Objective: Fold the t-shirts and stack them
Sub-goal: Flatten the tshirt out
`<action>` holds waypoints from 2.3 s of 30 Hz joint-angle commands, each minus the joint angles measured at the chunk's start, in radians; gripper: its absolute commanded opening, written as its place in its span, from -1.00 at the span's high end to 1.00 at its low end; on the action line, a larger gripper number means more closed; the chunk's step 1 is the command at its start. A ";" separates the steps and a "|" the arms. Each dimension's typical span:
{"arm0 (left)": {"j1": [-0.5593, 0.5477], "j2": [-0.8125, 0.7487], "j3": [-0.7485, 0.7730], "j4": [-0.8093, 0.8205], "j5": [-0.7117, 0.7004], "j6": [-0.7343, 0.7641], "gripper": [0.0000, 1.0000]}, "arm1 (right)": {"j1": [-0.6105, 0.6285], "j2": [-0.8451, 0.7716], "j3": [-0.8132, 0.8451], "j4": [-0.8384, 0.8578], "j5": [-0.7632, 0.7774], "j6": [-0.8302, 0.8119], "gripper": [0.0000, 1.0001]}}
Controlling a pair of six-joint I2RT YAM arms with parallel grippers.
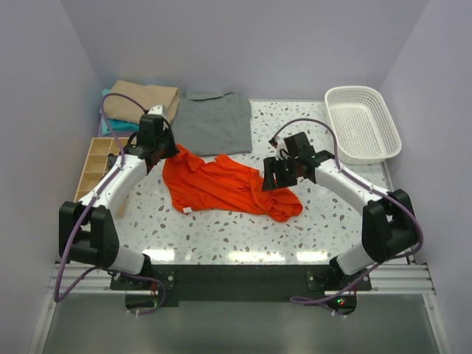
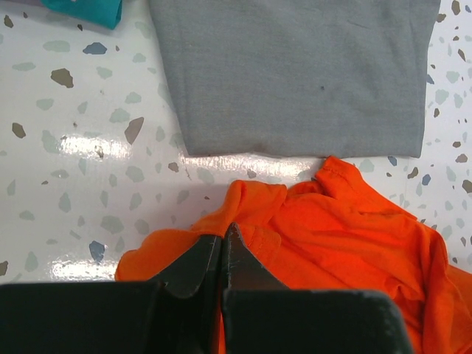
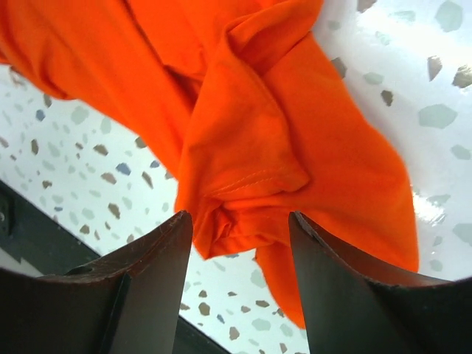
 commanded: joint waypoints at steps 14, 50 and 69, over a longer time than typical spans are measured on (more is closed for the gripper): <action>0.001 0.004 -0.002 0.043 0.026 0.013 1.00 | -0.047 0.169 0.031 0.129 0.009 -0.006 -0.06; 0.001 -0.358 0.133 -0.165 0.077 0.084 1.00 | -0.050 -0.512 0.256 -0.274 0.464 -0.057 1.00; 0.001 -0.835 0.516 -0.468 0.603 0.064 1.00 | -0.051 -0.859 0.646 -0.606 0.533 -0.076 1.00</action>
